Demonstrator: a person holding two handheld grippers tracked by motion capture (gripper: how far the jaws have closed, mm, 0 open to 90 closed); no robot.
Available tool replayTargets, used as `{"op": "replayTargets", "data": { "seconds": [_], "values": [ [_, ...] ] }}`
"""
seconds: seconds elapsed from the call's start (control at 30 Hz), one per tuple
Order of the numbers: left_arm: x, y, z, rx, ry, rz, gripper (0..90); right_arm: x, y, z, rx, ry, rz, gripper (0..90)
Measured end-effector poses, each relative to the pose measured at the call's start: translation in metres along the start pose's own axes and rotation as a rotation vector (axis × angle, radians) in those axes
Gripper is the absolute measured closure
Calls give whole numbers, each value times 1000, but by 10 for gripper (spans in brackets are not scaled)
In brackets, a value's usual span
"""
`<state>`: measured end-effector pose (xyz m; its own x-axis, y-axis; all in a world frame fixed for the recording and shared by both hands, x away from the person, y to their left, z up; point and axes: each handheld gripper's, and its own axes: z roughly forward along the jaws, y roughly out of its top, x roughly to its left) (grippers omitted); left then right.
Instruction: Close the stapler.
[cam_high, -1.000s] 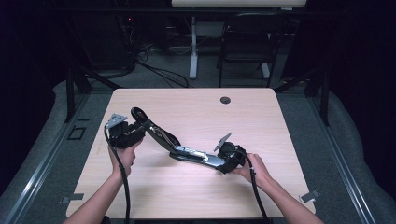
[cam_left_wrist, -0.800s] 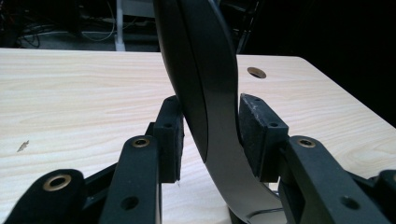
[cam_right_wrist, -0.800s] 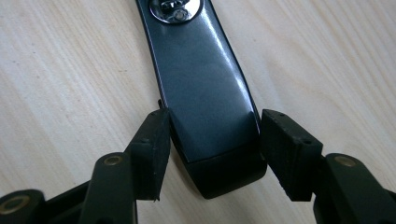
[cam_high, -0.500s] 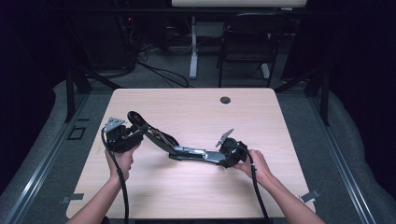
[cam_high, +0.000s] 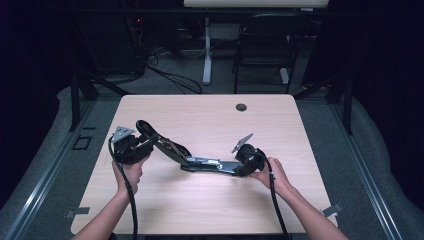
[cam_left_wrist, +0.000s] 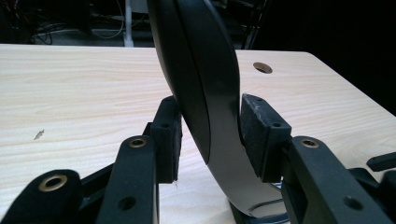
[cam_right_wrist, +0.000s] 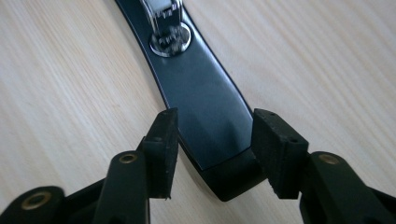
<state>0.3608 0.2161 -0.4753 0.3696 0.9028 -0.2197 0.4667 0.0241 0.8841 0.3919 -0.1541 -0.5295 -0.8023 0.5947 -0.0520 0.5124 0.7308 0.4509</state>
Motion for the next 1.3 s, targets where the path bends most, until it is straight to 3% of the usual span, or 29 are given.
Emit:
{"op": "replayTargets", "data": {
  "seconds": [0.17, 0.43, 0.6, 0.97, 1.3],
  "values": [
    [-3, 1, 1, -2, -5, 14, 603, -3, 3, -11, -67, 18, 32, 602],
    [-10, -1, 5, 5, -27, 32, 556, -8, 3, -24, -109, 14, 49, 635],
    [-12, -5, 8, 25, -30, 36, 549, -11, 7, -30, -146, 39, 64, 677],
    [-22, -6, 10, -7, -43, 35, 595, -8, 24, -38, -201, 75, 67, 777],
    [-41, -4, 15, -27, -59, 78, 609, -8, 31, -48, -241, 84, 71, 811]
  ]
}}
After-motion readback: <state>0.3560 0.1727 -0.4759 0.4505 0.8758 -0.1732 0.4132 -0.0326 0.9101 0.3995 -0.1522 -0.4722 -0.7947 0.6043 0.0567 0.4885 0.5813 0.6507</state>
